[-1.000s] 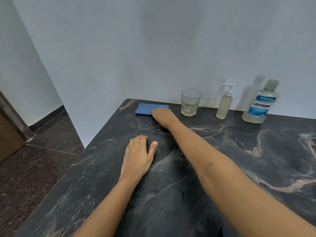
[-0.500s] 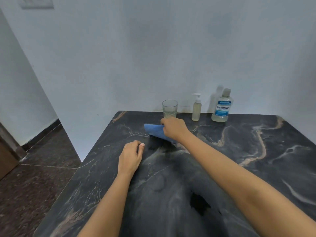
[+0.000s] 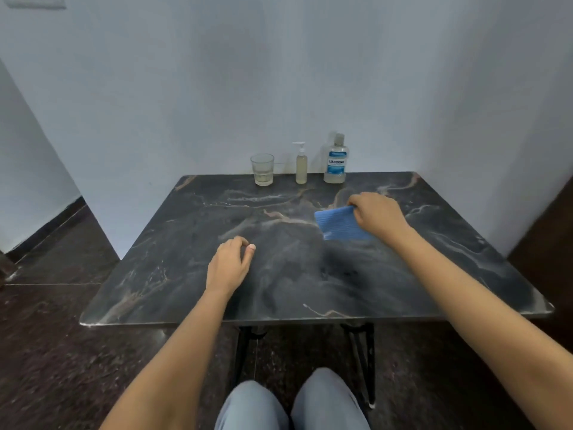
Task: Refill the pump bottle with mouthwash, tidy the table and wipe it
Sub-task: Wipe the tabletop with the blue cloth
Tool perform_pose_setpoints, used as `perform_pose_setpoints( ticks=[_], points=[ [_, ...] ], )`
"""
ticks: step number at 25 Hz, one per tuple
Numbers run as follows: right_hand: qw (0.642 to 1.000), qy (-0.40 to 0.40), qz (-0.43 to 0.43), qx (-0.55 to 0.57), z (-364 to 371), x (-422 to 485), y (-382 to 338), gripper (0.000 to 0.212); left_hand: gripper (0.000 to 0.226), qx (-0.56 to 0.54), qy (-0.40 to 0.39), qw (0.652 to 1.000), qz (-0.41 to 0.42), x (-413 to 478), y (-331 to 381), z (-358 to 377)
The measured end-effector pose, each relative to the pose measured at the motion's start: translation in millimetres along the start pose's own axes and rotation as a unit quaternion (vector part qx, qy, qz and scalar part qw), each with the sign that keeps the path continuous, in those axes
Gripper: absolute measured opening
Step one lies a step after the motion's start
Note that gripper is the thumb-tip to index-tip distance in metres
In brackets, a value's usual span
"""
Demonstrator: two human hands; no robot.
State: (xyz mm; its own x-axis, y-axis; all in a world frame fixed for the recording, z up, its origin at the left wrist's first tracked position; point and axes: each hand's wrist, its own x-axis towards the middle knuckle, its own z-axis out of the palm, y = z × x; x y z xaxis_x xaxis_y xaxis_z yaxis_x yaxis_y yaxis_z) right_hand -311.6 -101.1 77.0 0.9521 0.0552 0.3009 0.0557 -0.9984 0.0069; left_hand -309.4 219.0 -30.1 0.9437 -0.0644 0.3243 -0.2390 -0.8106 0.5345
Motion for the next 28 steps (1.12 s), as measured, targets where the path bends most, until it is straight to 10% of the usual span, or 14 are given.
perform_pose_setpoints(
  ticks=[9,14,17,28],
  points=[
    [0.99,-0.118,-0.071,-0.012,42,-164,9,0.03,0.032,-0.002,0.0,1.0,0.011,-64,7,-1],
    [0.974,-0.083,-0.025,0.209,53,-133,20,0.038,0.034,0.01,0.005,1.0,0.006,-76,-7,-8],
    [0.966,-0.189,-0.05,0.167,80,-120,2,0.048,0.034,0.026,0.003,1.0,0.002,-79,-17,-14],
    [0.963,-0.205,-0.13,0.115,88,-128,-41,0.05,0.036,0.035,-0.008,0.999,-0.021,-68,-46,-20]
  ],
)
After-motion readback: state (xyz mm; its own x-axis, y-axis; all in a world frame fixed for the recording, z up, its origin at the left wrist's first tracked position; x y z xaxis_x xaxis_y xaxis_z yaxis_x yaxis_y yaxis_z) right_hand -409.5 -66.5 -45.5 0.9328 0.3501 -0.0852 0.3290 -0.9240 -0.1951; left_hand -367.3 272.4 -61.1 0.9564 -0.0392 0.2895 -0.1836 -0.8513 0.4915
